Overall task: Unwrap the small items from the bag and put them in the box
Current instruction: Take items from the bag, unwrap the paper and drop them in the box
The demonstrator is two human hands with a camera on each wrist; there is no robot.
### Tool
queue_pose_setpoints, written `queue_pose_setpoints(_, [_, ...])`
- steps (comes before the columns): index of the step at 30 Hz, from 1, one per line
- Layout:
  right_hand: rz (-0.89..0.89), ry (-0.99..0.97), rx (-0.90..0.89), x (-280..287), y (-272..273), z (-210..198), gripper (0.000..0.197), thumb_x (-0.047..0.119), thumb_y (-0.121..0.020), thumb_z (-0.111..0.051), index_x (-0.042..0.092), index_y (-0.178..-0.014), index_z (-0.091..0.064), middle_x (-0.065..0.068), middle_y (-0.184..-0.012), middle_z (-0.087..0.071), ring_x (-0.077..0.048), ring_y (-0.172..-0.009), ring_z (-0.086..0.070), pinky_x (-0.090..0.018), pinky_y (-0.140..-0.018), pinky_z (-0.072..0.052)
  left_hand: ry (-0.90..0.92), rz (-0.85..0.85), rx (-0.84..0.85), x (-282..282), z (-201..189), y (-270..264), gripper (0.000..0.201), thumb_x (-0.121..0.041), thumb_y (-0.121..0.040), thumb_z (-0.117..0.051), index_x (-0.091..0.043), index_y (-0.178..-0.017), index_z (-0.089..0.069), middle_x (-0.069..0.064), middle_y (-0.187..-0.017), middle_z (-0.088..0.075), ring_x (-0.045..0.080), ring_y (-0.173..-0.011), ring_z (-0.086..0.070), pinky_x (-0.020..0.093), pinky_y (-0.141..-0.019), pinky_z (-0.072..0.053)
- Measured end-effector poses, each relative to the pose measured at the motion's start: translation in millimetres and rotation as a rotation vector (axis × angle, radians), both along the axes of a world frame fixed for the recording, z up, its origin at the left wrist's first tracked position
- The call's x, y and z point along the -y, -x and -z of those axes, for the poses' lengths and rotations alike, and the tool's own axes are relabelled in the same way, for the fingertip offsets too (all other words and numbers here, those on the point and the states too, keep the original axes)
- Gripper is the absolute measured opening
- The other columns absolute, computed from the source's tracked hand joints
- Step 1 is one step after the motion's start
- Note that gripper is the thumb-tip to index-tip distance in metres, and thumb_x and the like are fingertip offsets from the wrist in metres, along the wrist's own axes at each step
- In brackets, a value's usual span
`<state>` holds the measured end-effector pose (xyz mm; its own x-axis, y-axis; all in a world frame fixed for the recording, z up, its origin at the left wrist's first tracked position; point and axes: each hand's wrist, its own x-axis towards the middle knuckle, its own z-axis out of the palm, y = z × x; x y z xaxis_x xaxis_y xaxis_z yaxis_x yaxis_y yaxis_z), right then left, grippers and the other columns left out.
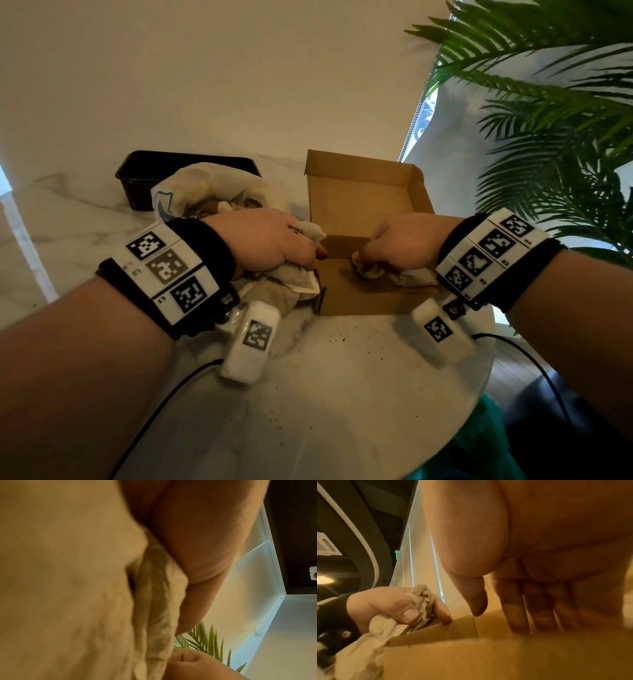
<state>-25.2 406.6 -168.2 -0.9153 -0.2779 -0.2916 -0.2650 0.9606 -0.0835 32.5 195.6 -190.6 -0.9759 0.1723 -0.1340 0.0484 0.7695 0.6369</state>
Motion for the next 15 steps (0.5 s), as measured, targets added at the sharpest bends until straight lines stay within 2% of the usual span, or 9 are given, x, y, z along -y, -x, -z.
queue_pose_setpoints(2, [-0.015,0.033,0.0,-2,0,-3,0.041,0.052,-0.098,-0.052,0.016,-0.083,-0.066,-0.005,-0.078,-0.062,-0.018,-0.073,-0.057,-0.033,-0.076,-0.049,-0.021,-0.001,-0.015,0,-1,-1,0.027,-0.043,-0.08,-0.077,-0.039,-0.107,-0.077,-0.019,-0.107,-0.074,0.005,-0.105,-0.065,0.034,-0.103,-0.049])
queue_pose_setpoints(4, [-0.031,0.127,-0.058,-5,2,-6,0.025,0.037,-0.1,-0.054,0.02,-0.101,-0.072,0.001,-0.09,-0.069,-0.015,-0.083,-0.065,-0.033,-0.085,-0.055,-0.085,-0.025,-0.043,1,0,-1,0.026,-0.038,-0.084,-0.075,-0.033,-0.11,-0.077,-0.015,-0.103,-0.073,0.005,-0.099,-0.065,0.029,-0.096,-0.052])
queue_pose_setpoints(5, [-0.019,0.225,-0.097,-6,4,-8,0.018,0.026,-0.1,-0.056,0.022,-0.109,-0.071,0.003,-0.096,-0.069,-0.013,-0.083,-0.068,-0.032,-0.083,-0.058,-0.137,-0.046,-0.056,3,0,-1,0.027,-0.036,-0.087,-0.074,-0.028,-0.112,-0.077,-0.011,-0.101,-0.073,0.006,-0.095,-0.065,0.027,-0.091,-0.054])
queue_pose_setpoints(7, [0.057,0.5,-0.157,-4,4,-13,0.022,0.011,-0.098,-0.058,0.024,-0.114,-0.064,0.003,-0.099,-0.07,-0.008,-0.064,-0.07,-0.027,-0.06,-0.06,-0.4,-0.092,-0.034,5,-1,-1,0.028,-0.029,-0.092,-0.069,-0.016,-0.116,-0.075,0.008,-0.105,-0.074,0.014,-0.095,-0.068,0.03,-0.085,-0.055])
queue_pose_setpoints(8, [0.083,0.602,-0.208,-2,2,-16,0.015,0.014,-0.098,-0.059,0.023,-0.109,-0.063,0.003,-0.093,-0.072,-0.006,-0.051,-0.064,-0.024,-0.049,-0.054,-0.617,-0.137,0.016,6,-3,-2,0.03,-0.025,-0.094,-0.067,-0.007,-0.116,-0.073,0.017,-0.107,-0.073,0.018,-0.091,-0.069,0.031,-0.081,-0.057])
queue_pose_setpoints(9, [0.091,0.677,-0.267,1,-1,-18,0.005,0.024,-0.098,-0.061,0.021,-0.101,-0.064,0.002,-0.084,-0.072,-0.007,-0.043,-0.058,-0.023,-0.045,-0.05,-0.827,-0.184,0.061,5,-6,-4,0.029,-0.021,-0.094,-0.066,0.001,-0.113,-0.071,0.02,-0.103,-0.073,0.021,-0.083,-0.07,0.03,-0.073,-0.059])
queue_pose_setpoints(11, [0.086,0.804,-0.336,14,-9,-19,0.029,0.045,-0.097,-0.059,0.019,-0.084,-0.064,0.001,-0.07,-0.066,-0.01,-0.046,-0.057,-0.026,-0.052,-0.05,-1.099,-0.251,0.095,6,-11,-4,0.02,-0.02,-0.096,-0.063,-0.002,-0.097,-0.071,0.015,-0.083,-0.069,0.021,-0.068,-0.067,0.029,-0.064,-0.056])
queue_pose_setpoints(13, [0.091,0.997,-0.302,32,-17,-20,0.041,0.055,-0.097,-0.052,0.022,-0.076,-0.065,0.003,-0.069,-0.065,-0.014,-0.065,-0.067,-0.033,-0.069,-0.051,-1.277,-0.265,0.077,6,-14,-3,0.02,-0.022,-0.098,-0.06,-0.009,-0.083,-0.066,0.009,-0.075,-0.066,0.021,-0.063,-0.065,0.03,-0.062,-0.056])
queue_pose_setpoints(15, [0.058,1.135,-0.172,49,-19,-18,0.049,0.066,-0.092,-0.045,0.029,-0.082,-0.076,0.002,-0.092,-0.074,-0.018,-0.095,-0.068,-0.04,-0.089,-0.05,-1.386,-0.29,0.036,6,-17,-2,0.025,-0.023,-0.101,-0.056,-0.01,-0.082,-0.064,0.009,-0.075,-0.066,0.021,-0.061,-0.066,0.028,-0.058,-0.056])
